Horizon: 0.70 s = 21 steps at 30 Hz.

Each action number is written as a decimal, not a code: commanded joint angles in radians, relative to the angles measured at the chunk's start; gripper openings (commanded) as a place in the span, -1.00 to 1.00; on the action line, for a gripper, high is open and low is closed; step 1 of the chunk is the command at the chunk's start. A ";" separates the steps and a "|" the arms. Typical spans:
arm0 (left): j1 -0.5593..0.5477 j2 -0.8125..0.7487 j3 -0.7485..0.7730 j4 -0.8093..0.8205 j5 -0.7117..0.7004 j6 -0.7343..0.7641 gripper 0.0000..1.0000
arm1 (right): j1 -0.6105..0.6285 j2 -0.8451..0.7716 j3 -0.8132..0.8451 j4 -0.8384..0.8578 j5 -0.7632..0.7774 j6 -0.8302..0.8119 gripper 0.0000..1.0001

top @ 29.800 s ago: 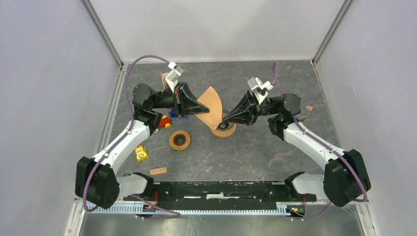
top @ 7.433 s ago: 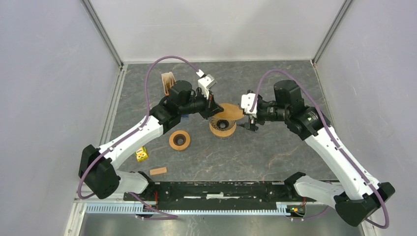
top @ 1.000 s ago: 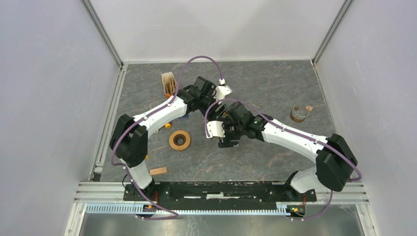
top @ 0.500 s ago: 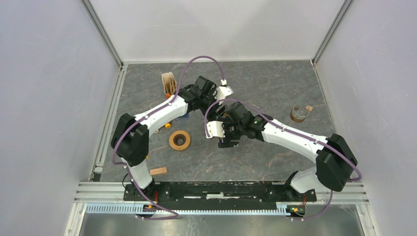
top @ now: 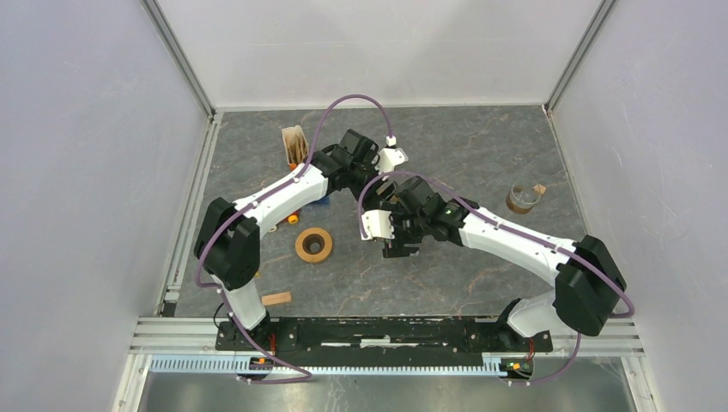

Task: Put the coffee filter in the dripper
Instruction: Place the coffee filter in the coffee dripper.

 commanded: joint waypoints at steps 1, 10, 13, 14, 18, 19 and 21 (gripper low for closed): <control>0.003 -0.040 0.046 -0.008 -0.021 0.050 0.76 | -0.009 -0.047 0.053 -0.024 -0.008 0.009 0.73; 0.003 -0.080 0.048 -0.005 -0.022 0.052 0.84 | -0.017 -0.067 0.091 -0.041 -0.037 0.021 0.76; 0.003 -0.087 0.051 -0.008 -0.019 0.049 0.87 | -0.021 -0.070 0.095 -0.045 -0.042 0.022 0.76; 0.003 -0.090 0.052 -0.008 -0.017 0.048 0.87 | -0.022 -0.072 0.096 -0.045 -0.045 0.022 0.76; 0.002 -0.104 0.061 -0.007 -0.013 0.048 0.91 | -0.031 -0.085 0.103 -0.054 -0.066 0.026 0.76; 0.002 -0.108 0.061 -0.006 -0.013 0.047 0.93 | -0.032 -0.089 0.101 -0.055 -0.073 0.029 0.76; 0.003 -0.115 0.064 -0.006 -0.011 0.044 0.96 | -0.035 -0.096 0.101 -0.058 -0.085 0.033 0.76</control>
